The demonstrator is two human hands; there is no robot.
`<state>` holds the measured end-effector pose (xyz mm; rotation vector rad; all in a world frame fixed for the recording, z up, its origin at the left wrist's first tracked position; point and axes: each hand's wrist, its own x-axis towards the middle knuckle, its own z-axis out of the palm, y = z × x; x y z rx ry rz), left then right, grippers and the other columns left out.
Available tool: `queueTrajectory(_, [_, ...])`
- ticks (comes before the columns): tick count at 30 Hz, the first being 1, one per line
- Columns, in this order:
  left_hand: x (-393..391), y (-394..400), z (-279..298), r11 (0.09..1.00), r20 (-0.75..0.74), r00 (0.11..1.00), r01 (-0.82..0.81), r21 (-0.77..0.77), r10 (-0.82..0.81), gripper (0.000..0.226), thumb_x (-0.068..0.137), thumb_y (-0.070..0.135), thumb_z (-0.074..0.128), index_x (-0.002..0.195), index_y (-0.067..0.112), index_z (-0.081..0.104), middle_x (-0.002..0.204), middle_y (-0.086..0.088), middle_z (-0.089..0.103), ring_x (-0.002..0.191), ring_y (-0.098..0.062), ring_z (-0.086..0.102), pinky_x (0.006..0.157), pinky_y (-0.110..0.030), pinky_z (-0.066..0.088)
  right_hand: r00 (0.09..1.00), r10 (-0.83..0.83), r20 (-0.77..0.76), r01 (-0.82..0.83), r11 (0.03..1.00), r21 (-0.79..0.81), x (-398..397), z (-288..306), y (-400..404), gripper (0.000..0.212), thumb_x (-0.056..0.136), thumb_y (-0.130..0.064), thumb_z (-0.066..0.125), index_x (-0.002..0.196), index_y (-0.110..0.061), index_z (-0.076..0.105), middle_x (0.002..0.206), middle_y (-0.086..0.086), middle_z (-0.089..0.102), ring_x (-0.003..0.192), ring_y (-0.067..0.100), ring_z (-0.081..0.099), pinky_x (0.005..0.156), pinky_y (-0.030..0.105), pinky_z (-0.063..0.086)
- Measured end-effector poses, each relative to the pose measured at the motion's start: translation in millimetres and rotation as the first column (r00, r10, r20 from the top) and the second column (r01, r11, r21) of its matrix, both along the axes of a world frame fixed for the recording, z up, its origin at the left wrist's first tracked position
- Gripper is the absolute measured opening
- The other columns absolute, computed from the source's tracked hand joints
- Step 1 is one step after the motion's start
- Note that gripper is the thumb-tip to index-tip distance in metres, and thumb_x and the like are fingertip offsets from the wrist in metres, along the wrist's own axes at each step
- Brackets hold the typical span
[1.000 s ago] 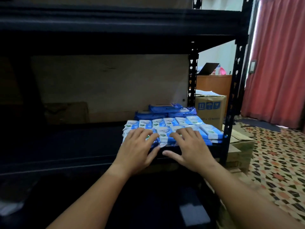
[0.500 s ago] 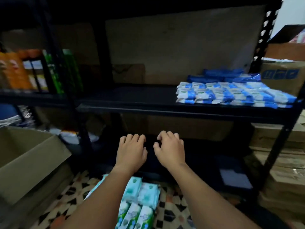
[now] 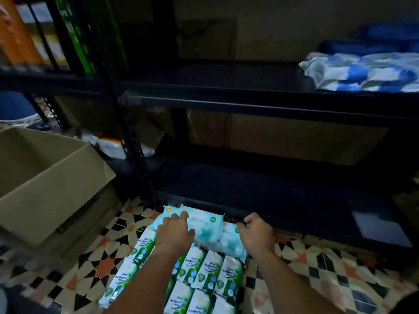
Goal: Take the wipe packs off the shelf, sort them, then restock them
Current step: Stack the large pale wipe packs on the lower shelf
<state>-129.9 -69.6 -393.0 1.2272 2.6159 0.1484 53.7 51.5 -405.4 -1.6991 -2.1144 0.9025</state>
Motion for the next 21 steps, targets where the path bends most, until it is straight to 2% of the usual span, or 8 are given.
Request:
queueTrajectory(3, [-20.2, 15.4, -29.4, 0.996, 0.141, 0.986, -0.087, 0.013, 0.085, 0.061, 0.1, 0.052, 0.049, 0.152, 0.025, 0.031, 0.143, -0.009, 0.047, 0.133, -0.033, 0.04, 0.104, -0.046, 0.041, 0.999, -0.042, 0.031, 0.046, 0.991, -0.127, -5.2, -35.0, 9.1, 0.027, 0.093, -0.042, 0.064, 0.113, -0.025, 0.059, 0.107, 0.001, 0.069, 0.102, 0.025, 0.063, 0.084, 0.034, 0.053])
queueTrajectory(7, [-38.0, 36.6, -62.5, 0.972, 0.274, 0.939, -0.231, 0.051, 0.209, 0.063, 0.1, 0.057, 0.044, 0.153, 0.026, 0.029, 0.15, -0.013, 0.04, 0.138, -0.038, 0.034, 0.11, -0.049, 0.034, 0.989, -0.147, 0.015, 0.145, 0.952, -0.27, -14.7, -77.5, 19.8, 0.034, 0.094, -0.037, 0.064, 0.121, -0.018, 0.055, 0.118, 0.01, 0.066, 0.107, 0.031, 0.063, 0.087, 0.035, 0.052])
queueTrajectory(9, [-43.4, 44.6, -75.0, 0.957, 0.298, 0.922, -0.28, 0.07, 0.248, 0.069, 0.1, 0.059, 0.044, 0.155, 0.021, 0.027, 0.152, -0.018, 0.037, 0.139, -0.04, 0.031, 0.112, -0.05, 0.032, 0.98, -0.198, -0.009, 0.183, 0.926, -0.331, -20.9, -96.0, 23.0, 0.04, 0.094, -0.036, 0.064, 0.126, -0.016, 0.051, 0.123, 0.013, 0.064, 0.108, 0.034, 0.062, 0.091, 0.038, 0.052])
queueTrajectory(13, [-47.0, 53.0, -91.5, 0.94, 0.258, 0.919, -0.331, 0.088, 0.299, 0.086, 0.096, 0.06, 0.051, 0.159, 0.01, 0.019, 0.151, -0.02, 0.035, 0.138, -0.04, 0.032, 0.11, -0.049, 0.033, 0.946, -0.303, -0.118, 0.217, 0.858, -0.465, -33.2, -116.9, 23.0, 0.061, 0.101, -0.033, 0.056, 0.154, -0.016, 0.03, 0.143, 0.019, 0.05, 0.123, 0.038, 0.055, 0.096, 0.035, 0.044])
queueTrajectory(16, [-41.5, 54.1, -101.4, 0.934, 0.294, 0.912, -0.334, 0.127, 0.286, 0.098, 0.089, 0.06, 0.063, 0.159, 0.008, 0.017, 0.148, -0.02, 0.035, 0.137, -0.039, 0.031, 0.112, -0.047, 0.032, 0.927, -0.347, -0.141, 0.24, 0.838, -0.49, -36.2, -124.8, 23.5, 0.06, 0.103, -0.031, 0.051, 0.157, -0.019, 0.027, 0.14, 0.022, 0.052, 0.122, 0.04, 0.054, 0.101, 0.041, 0.046])
queueTrajectory(18, [-34.8, 55.7, -106.3, 0.928, 0.361, 0.897, -0.332, 0.168, 0.255, 0.101, 0.086, 0.06, 0.068, 0.159, 0.008, 0.021, 0.146, -0.019, 0.034, 0.137, -0.038, 0.03, 0.113, -0.046, 0.031, 0.908, -0.388, -0.161, 0.261, 0.821, -0.508, -35.6, -126.3, 24.8, 0.056, 0.106, -0.033, 0.046, 0.157, -0.02, 0.029, 0.145, 0.023, 0.049, 0.128, 0.042, 0.051, 0.105, 0.041, 0.042])
queueTrajectory(21, [-20.9, 60.3, -107.8, 0.922, 0.463, 0.862, -0.331, 0.203, 0.207, 0.106, 0.08, 0.061, 0.074, 0.157, 0.008, 0.025, 0.146, -0.016, 0.032, 0.139, -0.034, 0.031, 0.116, -0.043, 0.033, 0.858, -0.458, -0.234, 0.259, 0.778, -0.573, -35.0, -124.1, 23.6, 0.057, 0.105, -0.054, 0.037, 0.154, -0.024, 0.038, 0.151, 0.016, 0.046, 0.135, 0.038, 0.046, 0.112, 0.043, 0.034])
